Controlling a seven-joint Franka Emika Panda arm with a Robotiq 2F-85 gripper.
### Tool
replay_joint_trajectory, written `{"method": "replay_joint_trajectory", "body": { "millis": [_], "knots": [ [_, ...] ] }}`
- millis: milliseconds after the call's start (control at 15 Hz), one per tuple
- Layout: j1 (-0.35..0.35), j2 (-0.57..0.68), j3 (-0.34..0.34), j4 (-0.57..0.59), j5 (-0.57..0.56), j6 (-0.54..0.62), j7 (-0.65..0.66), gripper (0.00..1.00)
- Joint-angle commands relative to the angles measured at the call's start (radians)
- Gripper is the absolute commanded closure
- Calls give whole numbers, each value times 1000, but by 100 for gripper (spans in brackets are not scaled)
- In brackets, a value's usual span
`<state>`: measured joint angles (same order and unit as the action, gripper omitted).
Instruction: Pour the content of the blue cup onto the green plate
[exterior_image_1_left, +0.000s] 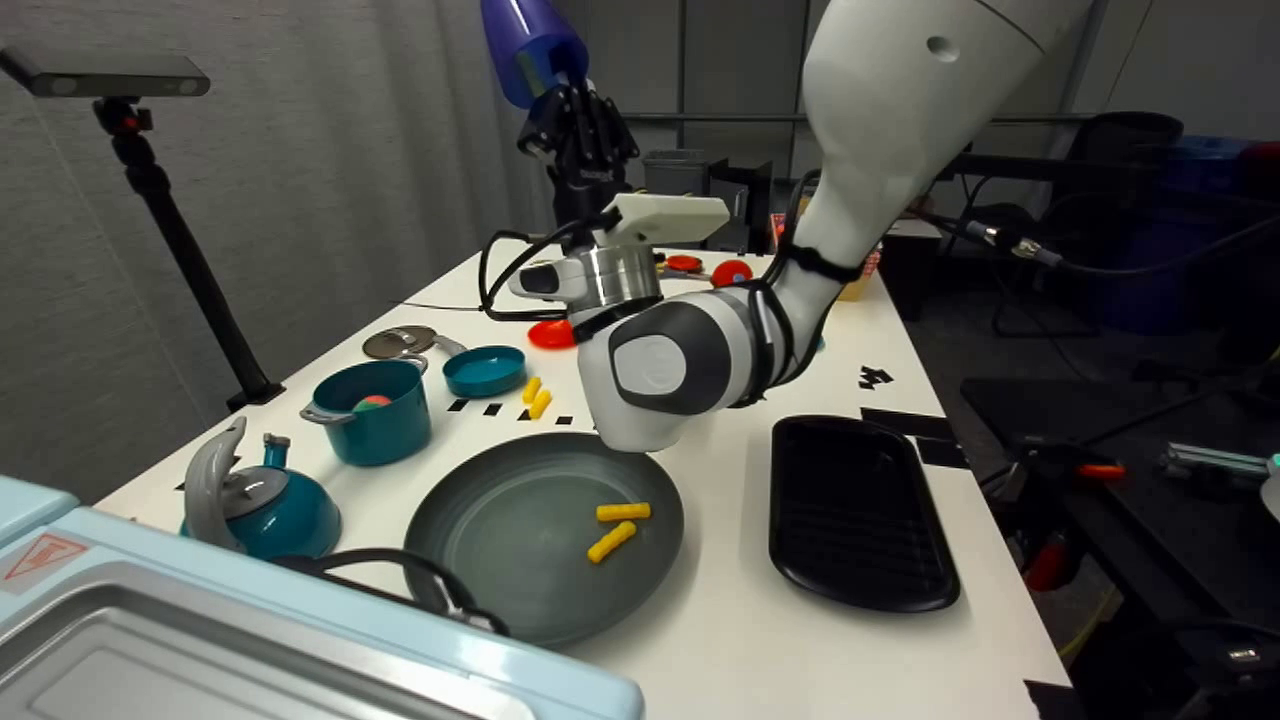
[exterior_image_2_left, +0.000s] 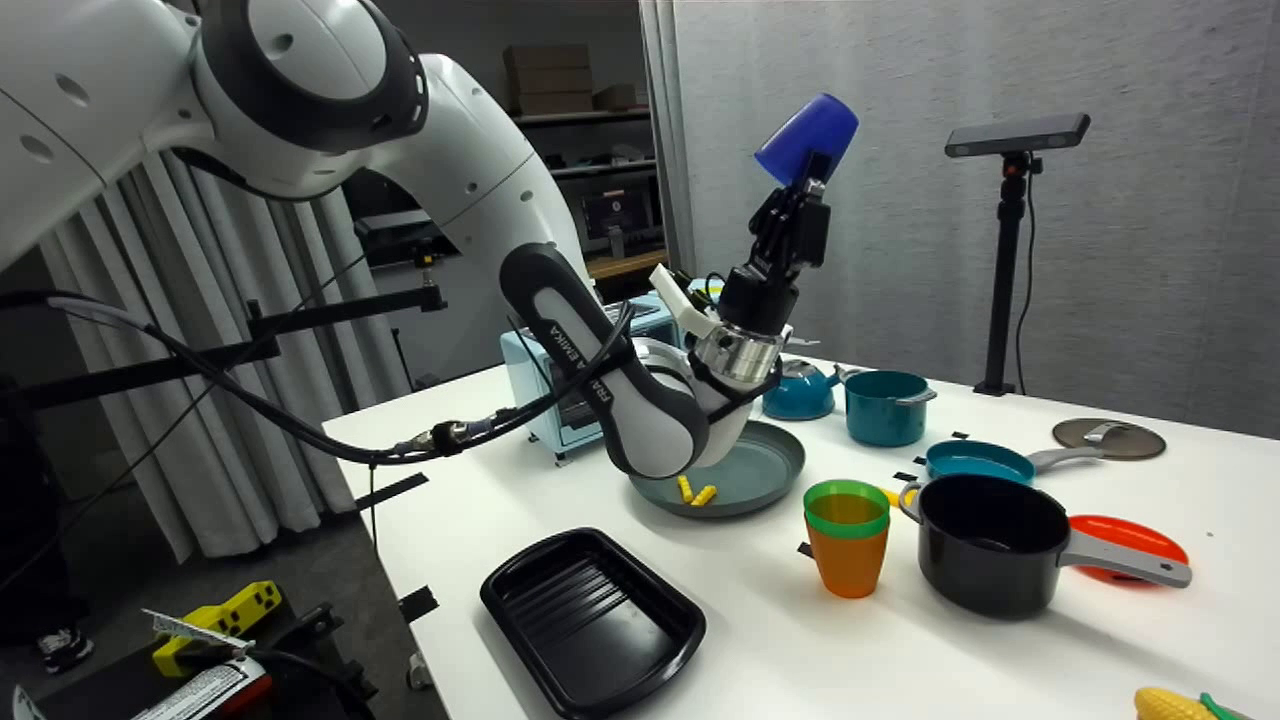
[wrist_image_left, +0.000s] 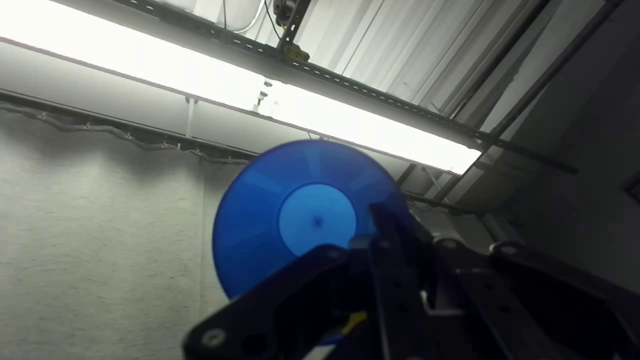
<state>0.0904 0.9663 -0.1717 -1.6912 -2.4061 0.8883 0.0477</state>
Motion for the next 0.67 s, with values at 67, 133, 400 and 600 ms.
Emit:
{"method": "replay_joint_trajectory", "body": {
  "millis": [67,133,400,600],
  "knots": [
    [-56,-6,110,22,170,66,-10,98],
    [-63,-7,129,22,208,86,-8,98],
    [-83,-4,195,41,360,183,5,98],
    [-95,-5,229,68,479,252,14,98]
  ]
}}
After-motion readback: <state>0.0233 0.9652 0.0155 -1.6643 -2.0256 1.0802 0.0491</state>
